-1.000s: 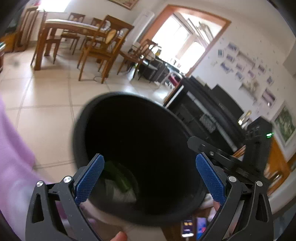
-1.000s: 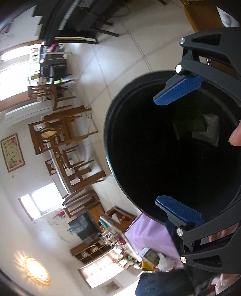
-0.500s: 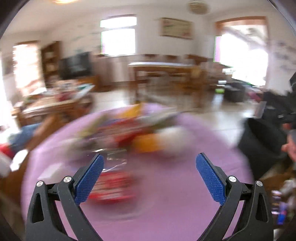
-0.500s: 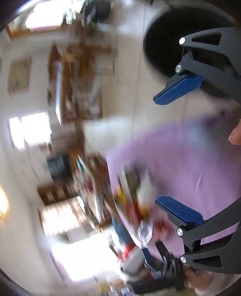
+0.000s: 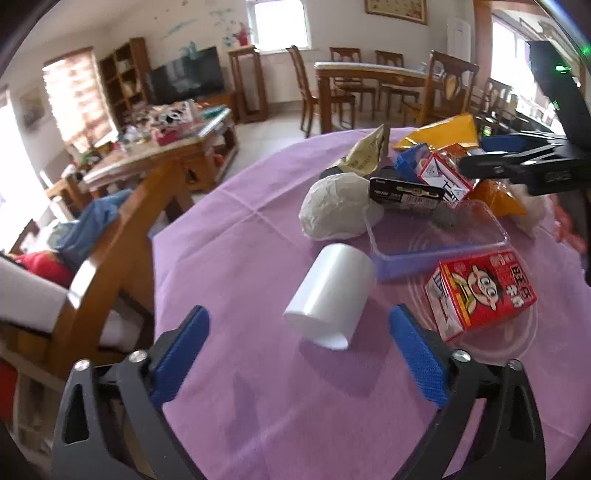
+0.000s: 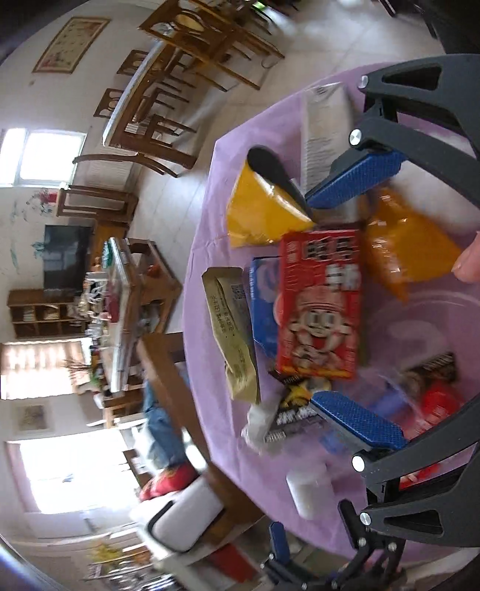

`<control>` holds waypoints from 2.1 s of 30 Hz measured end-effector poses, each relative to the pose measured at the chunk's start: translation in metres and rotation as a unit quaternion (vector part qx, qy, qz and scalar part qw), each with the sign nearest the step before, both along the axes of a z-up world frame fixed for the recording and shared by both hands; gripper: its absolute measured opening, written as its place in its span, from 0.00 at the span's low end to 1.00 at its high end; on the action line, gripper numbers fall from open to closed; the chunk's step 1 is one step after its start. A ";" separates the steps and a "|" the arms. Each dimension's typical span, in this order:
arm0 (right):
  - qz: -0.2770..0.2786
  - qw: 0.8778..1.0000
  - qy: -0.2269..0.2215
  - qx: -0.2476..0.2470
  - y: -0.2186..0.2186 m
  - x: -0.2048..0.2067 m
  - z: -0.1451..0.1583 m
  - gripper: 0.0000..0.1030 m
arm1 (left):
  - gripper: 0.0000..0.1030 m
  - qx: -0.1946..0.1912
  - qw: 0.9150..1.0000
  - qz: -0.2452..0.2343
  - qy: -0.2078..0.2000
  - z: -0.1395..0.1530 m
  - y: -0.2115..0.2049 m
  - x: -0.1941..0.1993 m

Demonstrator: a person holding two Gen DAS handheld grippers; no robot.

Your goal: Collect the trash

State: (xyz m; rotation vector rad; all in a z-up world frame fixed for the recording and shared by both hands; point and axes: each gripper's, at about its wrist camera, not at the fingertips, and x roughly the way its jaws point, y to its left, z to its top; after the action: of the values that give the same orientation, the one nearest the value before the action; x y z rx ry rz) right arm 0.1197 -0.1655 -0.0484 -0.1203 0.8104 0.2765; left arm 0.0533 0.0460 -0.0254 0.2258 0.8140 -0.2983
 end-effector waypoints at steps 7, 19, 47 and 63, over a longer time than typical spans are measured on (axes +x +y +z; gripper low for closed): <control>0.005 0.999 0.020 -0.034 0.019 0.015 -0.018 0.95 | 0.52 -0.004 0.999 -0.029 0.044 -0.023 -0.006 0.031; 0.005 0.999 -0.001 0.032 0.021 -0.013 -0.004 0.85 | 0.39 -0.051 0.998 -0.021 0.030 -0.020 0.002 0.021; 0.074 0.985 0.080 0.131 -0.078 -0.123 -0.032 0.89 | 0.39 -0.131 0.983 -0.126 -0.016 0.034 -0.110 -0.050; 0.050 0.967 0.036 0.249 -0.134 -0.131 -0.016 0.96 | 0.39 -0.110 0.980 -0.165 0.006 0.016 -0.161 -0.061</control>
State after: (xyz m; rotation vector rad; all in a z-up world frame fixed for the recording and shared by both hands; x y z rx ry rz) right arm -0.0111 -0.2992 -0.0646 0.3231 0.7869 0.5744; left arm -0.0074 -0.1147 -0.0094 0.1506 0.7481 -0.6979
